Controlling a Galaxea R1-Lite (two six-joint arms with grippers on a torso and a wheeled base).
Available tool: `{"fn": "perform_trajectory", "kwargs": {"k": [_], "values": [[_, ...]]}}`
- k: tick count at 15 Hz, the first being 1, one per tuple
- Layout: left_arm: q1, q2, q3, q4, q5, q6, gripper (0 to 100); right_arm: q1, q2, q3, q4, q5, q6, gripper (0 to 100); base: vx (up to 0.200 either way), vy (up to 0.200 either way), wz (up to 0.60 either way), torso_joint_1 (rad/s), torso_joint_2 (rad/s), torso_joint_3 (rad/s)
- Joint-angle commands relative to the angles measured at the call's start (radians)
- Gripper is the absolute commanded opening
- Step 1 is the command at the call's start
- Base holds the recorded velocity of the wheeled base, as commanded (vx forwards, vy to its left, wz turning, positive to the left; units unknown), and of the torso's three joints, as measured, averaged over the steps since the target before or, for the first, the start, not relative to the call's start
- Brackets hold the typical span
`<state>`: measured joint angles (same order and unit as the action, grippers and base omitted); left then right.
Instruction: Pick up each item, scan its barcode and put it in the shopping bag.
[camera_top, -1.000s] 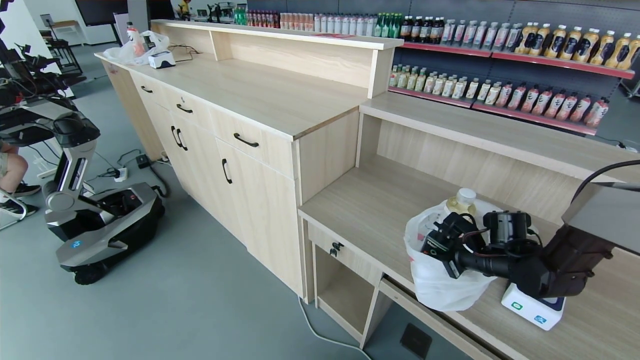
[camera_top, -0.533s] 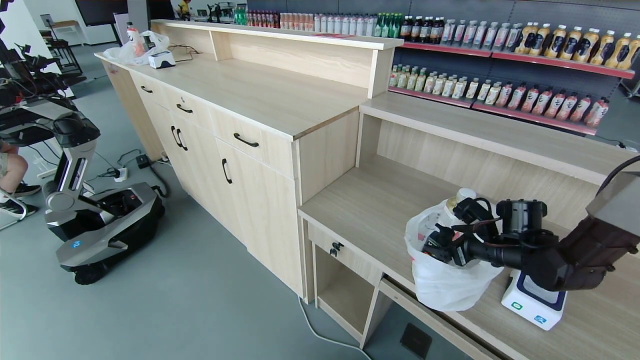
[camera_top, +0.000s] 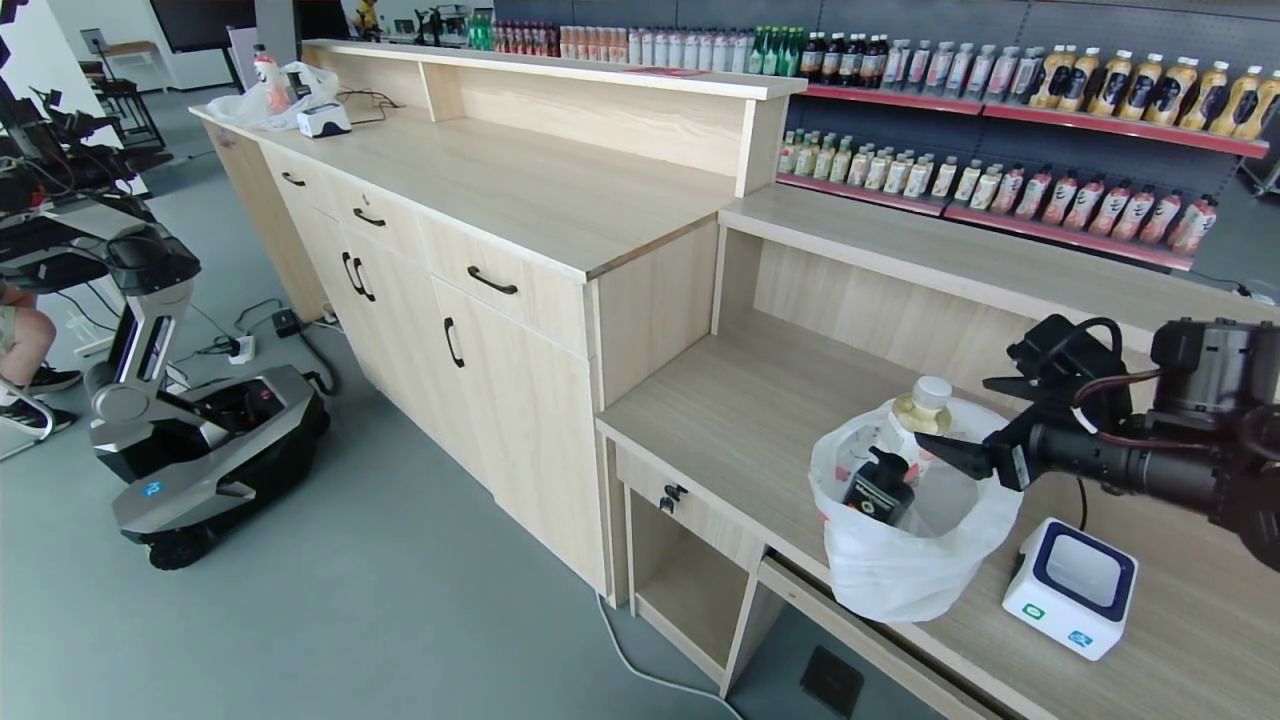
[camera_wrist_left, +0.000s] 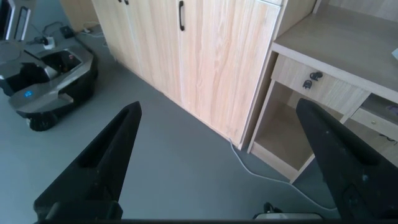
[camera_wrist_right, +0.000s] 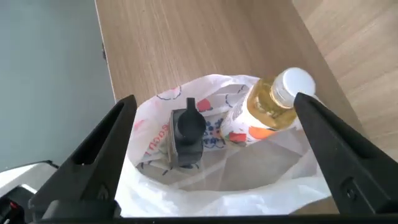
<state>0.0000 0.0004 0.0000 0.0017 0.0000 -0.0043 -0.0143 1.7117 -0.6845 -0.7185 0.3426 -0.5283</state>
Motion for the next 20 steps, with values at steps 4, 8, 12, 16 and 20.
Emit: {"fn": "perform_trajectory", "kwargs": {"k": [4, 8, 12, 16, 20], "values": [[0.000, 0.000, 0.000, 0.000, 0.000, 0.000, 100, -0.125, -0.216, -0.056, 0.010, -0.146, 0.050, 100, 0.000, 0.000, -0.60, 0.001, 0.00, 0.002], [0.000, 0.000, 0.000, 0.000, 0.000, 0.000, 100, -0.234, -0.276, -0.083, 0.117, -0.267, 0.116, 100, 0.000, 0.000, -0.60, 0.002, 0.00, 0.000], [0.000, 0.000, 0.000, 0.000, 0.002, 0.000, 100, -0.293, -0.342, -0.067, 0.194, -0.336, 0.179, 100, 0.000, 0.000, -0.60, 0.005, 0.00, 0.002], [0.000, 0.000, 0.000, 0.000, 0.000, 0.000, 100, -0.288, -0.462, 0.010, 0.271, -0.355, 0.240, 100, 0.000, 0.000, -0.60, 0.006, 0.00, 0.001], [0.000, 0.000, 0.000, 0.000, 0.000, 0.000, 100, -0.289, -0.650, 0.224, 0.266, -0.286, 0.439, 100, 0.000, 0.000, -0.45, 0.002, 0.01, 0.002]]}}
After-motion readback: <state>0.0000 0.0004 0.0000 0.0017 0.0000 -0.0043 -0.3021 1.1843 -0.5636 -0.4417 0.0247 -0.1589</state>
